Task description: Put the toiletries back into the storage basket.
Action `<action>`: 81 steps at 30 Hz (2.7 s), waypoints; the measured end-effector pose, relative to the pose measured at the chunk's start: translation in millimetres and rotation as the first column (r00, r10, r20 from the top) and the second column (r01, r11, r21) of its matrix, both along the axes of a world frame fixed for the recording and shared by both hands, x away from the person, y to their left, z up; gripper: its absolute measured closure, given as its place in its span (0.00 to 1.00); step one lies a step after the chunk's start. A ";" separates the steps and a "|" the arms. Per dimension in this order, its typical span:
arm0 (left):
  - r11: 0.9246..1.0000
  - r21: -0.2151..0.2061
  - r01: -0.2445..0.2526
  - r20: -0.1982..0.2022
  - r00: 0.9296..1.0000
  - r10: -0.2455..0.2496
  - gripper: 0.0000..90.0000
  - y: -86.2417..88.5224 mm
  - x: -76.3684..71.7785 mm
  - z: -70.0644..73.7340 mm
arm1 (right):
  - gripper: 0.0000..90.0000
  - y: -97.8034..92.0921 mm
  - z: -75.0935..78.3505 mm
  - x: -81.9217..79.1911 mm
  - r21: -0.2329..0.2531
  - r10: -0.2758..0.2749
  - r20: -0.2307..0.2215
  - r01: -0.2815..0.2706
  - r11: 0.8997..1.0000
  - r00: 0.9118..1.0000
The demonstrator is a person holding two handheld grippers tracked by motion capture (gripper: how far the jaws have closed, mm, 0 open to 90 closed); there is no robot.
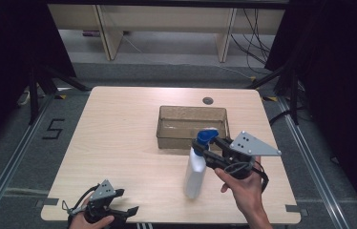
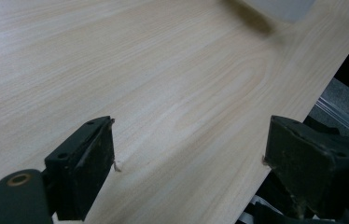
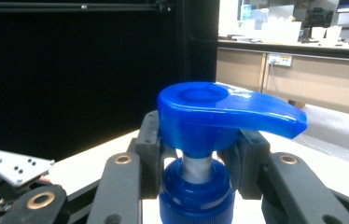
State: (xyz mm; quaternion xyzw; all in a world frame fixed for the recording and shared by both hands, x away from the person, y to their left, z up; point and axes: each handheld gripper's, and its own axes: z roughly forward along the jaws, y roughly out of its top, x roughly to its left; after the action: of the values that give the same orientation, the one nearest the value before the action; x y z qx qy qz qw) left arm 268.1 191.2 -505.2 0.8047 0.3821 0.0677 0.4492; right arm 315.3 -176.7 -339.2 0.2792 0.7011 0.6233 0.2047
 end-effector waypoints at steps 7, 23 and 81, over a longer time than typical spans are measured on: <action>1.000 -0.002 -0.019 0.011 1.000 0.019 0.17 3.1 -0.9 1.4 | 0.69 0.5 5.4 13.1 0.035 0.003 0.005 -0.003 0.999 1.000; 1.000 0.017 -0.004 0.004 1.000 0.004 0.17 3.9 0.4 -0.3 | 0.69 -16.5 33.1 25.4 0.061 -0.055 0.049 0.052 0.997 0.997; 1.000 -0.003 -0.010 0.003 1.000 0.010 0.17 3.7 -0.1 -0.6 | 0.69 -45.0 76.6 132.3 0.040 -0.247 0.021 0.246 0.968 0.969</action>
State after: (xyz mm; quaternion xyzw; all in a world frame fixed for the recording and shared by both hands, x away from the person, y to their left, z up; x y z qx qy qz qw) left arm 268.0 194.8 -505.8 0.8021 0.3857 0.0707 0.4505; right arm 447.6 -221.7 -262.6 0.3599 0.6465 0.6096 0.2844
